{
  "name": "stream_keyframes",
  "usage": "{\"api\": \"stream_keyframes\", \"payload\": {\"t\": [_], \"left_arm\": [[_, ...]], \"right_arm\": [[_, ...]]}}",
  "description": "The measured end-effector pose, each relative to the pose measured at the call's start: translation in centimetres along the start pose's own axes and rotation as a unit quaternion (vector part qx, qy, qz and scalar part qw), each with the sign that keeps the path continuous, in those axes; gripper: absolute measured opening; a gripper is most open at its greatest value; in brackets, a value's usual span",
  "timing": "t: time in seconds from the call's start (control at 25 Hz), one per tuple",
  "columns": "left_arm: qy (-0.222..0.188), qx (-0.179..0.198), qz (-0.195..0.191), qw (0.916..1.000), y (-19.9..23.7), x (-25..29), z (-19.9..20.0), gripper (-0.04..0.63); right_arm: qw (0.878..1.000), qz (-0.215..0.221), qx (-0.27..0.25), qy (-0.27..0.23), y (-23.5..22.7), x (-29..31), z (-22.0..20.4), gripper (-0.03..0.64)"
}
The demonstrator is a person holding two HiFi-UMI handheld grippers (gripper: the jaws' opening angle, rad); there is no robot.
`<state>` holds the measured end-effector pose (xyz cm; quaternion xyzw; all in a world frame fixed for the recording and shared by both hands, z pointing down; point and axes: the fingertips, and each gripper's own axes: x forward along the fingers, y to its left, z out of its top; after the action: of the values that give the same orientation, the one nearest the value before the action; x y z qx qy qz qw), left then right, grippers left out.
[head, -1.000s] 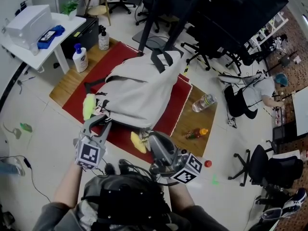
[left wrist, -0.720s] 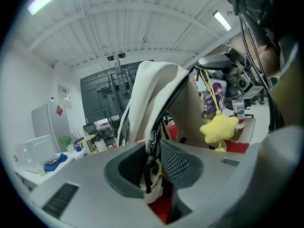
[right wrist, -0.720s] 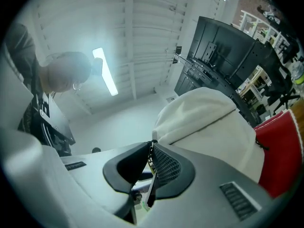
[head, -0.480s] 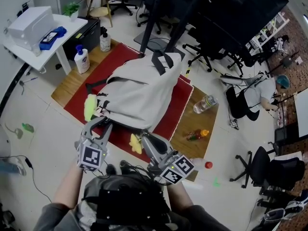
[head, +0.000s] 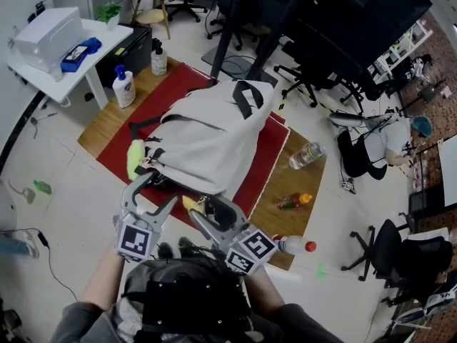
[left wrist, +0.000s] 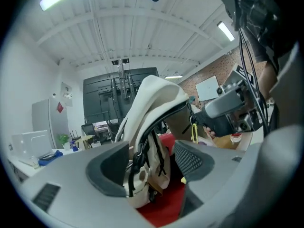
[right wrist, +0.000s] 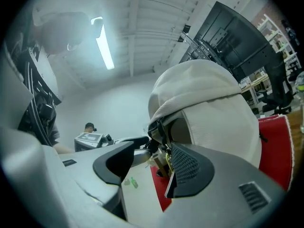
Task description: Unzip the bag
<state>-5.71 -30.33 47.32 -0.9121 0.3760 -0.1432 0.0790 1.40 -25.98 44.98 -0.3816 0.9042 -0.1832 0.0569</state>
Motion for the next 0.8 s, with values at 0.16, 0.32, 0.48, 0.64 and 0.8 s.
{"api": "stream_keyframes", "payload": {"t": [0.16, 0.32, 0.48, 0.64, 0.8], "left_arm": [[-0.022, -0.023, 0.004, 0.9995, 0.1, -0.9, 1.1, 0.334], [-0.022, -0.034, 0.002, 0.9992, 0.2, -1.6, 1.5, 0.334], [-0.031, -0.047, -0.001, 0.9984, 0.0, -2.1, 1.9, 0.334], [-0.064, -0.047, 0.001, 0.9968, 0.2, -3.1, 3.7, 0.327], [-0.079, -0.049, 0.000, 0.9957, 0.2, -4.0, 4.8, 0.228]], "right_arm": [[1.000, -0.019, -0.014, -0.003, -0.5, -0.7, -0.1, 0.230], [0.998, -0.053, -0.034, -0.014, -1.1, -2.2, 0.8, 0.230], [0.992, -0.090, -0.072, -0.042, -1.1, -4.1, 2.8, 0.226], [0.981, -0.117, -0.122, -0.090, 0.3, -5.3, 5.9, 0.149], [0.972, -0.131, -0.148, -0.124, 1.5, -5.4, 7.9, 0.046]]}}
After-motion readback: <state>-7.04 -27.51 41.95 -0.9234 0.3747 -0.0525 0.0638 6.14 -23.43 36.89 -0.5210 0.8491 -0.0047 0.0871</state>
